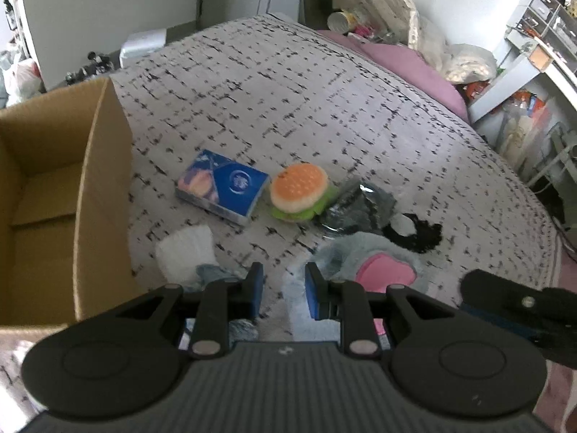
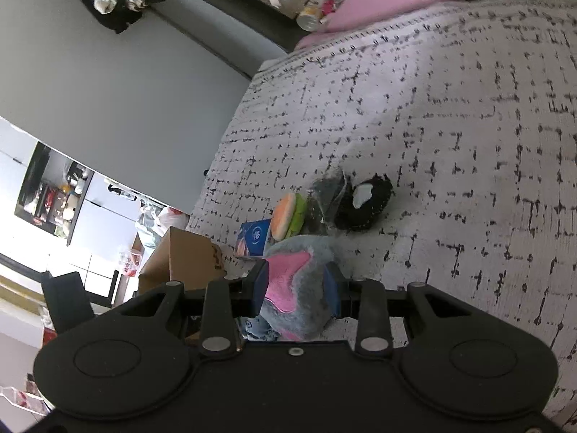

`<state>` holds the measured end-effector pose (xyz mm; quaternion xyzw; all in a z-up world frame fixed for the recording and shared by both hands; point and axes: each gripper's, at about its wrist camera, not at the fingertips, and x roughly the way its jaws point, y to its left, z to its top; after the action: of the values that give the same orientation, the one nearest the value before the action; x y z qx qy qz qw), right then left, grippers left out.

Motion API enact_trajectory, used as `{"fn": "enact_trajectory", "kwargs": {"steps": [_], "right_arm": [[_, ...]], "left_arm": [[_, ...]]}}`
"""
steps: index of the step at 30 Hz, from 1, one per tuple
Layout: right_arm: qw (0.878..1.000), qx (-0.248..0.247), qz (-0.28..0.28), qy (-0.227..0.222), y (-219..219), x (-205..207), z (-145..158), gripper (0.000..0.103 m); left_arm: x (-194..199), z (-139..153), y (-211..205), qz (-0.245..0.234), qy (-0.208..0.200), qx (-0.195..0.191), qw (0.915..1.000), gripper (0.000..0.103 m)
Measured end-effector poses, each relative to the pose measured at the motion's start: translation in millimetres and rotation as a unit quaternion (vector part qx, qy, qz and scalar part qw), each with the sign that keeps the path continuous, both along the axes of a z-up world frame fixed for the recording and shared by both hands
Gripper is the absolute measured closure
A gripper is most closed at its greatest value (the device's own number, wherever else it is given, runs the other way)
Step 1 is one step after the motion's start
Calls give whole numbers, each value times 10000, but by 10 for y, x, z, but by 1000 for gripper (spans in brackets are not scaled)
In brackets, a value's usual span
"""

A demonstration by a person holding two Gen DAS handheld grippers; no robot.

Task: Organize soft objects
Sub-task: 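Close both grippers on the grey plush from either side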

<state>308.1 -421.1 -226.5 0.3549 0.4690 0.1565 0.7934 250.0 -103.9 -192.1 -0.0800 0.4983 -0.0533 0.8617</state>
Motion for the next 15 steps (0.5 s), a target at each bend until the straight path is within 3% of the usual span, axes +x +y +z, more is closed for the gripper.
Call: {"fn": "enact_trajectory", "kwargs": {"steps": [10, 15], "right_arm": [[9995, 57, -150, 267, -48, -1, -54, 66], [9988, 46, -152, 453, -54, -10, -110, 66]], "left_arm": [[-150, 108, -37, -178, 159, -608, 9979, 75], [-191, 89, -70, -229, 187, -697, 9971, 75]]}}
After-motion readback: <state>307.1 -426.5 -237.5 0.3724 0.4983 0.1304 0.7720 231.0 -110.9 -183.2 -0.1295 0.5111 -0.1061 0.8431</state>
